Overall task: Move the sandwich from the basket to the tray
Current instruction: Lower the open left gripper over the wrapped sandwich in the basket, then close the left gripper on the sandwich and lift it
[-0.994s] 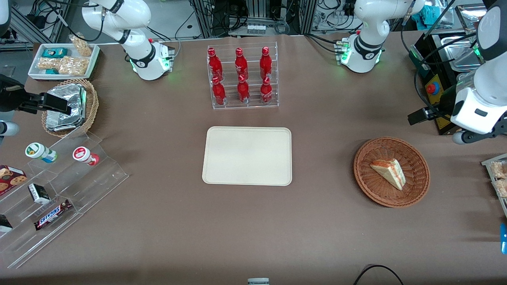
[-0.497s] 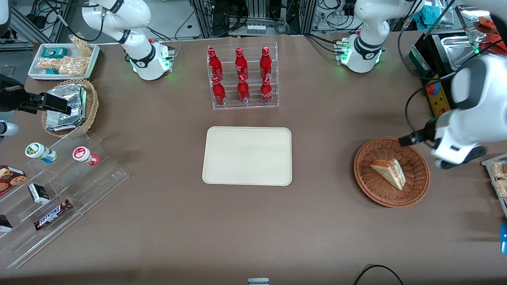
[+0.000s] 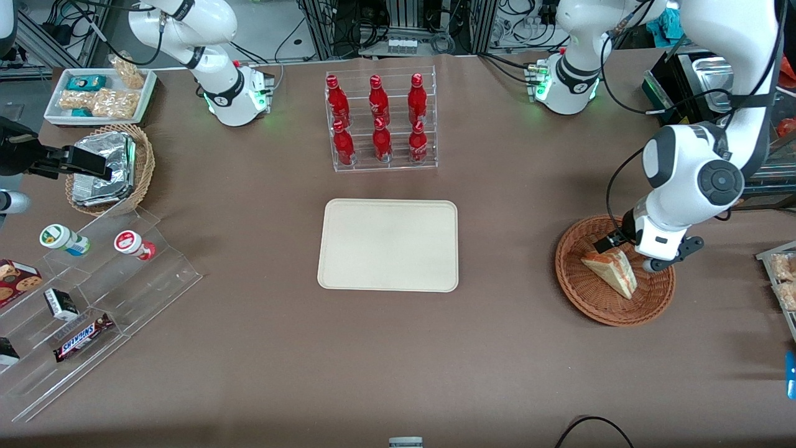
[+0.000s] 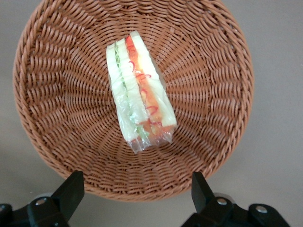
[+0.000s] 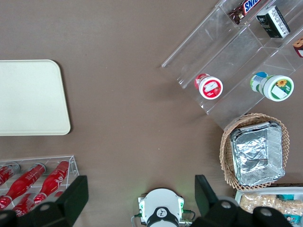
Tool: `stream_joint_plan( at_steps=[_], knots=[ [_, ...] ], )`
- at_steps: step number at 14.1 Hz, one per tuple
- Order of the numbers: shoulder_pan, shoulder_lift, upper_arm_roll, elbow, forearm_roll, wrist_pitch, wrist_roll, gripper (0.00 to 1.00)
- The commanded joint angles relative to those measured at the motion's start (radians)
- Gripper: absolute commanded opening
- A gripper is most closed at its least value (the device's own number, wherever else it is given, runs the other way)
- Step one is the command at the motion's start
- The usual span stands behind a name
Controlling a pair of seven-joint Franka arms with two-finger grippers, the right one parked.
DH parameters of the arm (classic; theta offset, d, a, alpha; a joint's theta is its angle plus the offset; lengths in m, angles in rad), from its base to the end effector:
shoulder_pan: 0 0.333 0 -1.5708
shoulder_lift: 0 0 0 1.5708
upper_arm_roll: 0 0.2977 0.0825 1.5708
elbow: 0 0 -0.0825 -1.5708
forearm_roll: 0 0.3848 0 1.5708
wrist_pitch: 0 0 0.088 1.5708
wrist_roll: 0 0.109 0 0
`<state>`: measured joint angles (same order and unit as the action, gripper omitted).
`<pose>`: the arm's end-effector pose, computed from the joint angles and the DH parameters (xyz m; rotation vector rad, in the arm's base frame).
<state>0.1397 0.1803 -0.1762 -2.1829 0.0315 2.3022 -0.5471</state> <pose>0.5445 -0.0192 0.2823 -3.0381 -0.7608 0.0908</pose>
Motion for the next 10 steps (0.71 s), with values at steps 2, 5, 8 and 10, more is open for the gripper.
stream_joint_plan(
  at_steps=[2, 5, 8, 10],
  knots=[
    [0.000, 0.030, 0.012, -0.015, 0.008, 0.086, -0.047, 1.00],
    [0.000, 0.080, 0.024, -0.014, 0.007, 0.172, -0.047, 1.00],
    [0.000, 0.114, 0.024, -0.014, 0.007, 0.220, -0.077, 1.00],
    [0.000, 0.117, 0.024, -0.012, 0.007, 0.220, -0.080, 0.98]
  ],
)
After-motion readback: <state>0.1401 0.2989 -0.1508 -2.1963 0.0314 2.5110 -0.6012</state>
